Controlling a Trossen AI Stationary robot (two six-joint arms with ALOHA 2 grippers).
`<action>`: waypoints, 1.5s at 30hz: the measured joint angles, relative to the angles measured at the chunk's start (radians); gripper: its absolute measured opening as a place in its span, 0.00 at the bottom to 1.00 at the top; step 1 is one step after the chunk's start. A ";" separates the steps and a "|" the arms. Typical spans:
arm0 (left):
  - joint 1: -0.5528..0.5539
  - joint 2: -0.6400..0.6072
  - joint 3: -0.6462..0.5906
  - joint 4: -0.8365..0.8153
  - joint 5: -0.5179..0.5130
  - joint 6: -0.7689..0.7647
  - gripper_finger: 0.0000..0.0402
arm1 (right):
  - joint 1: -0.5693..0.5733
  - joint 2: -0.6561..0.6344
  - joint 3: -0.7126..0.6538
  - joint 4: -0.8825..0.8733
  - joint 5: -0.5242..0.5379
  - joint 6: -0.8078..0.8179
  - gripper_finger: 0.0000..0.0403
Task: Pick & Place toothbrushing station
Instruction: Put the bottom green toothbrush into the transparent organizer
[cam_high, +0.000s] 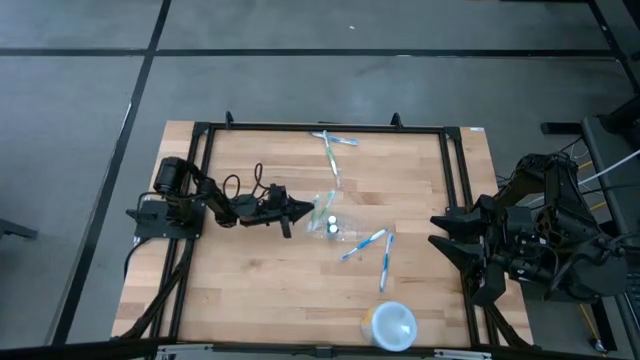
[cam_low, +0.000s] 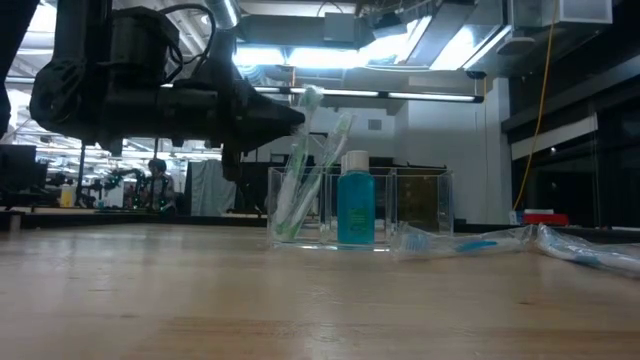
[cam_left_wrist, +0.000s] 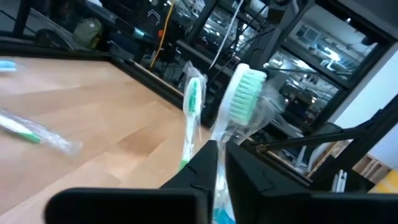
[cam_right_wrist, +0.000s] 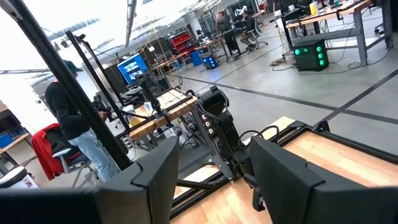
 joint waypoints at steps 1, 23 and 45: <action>0.000 0.000 0.000 -0.002 0.007 -0.003 0.10 | 0.000 0.000 0.000 0.000 0.000 0.000 0.50; 0.000 0.000 0.001 -0.001 -0.035 -0.023 0.53 | 0.000 0.000 0.000 -0.001 0.018 0.000 0.50; 0.011 -0.067 0.002 -0.060 -0.109 0.079 0.54 | 0.000 0.000 0.000 -0.001 0.026 0.000 0.50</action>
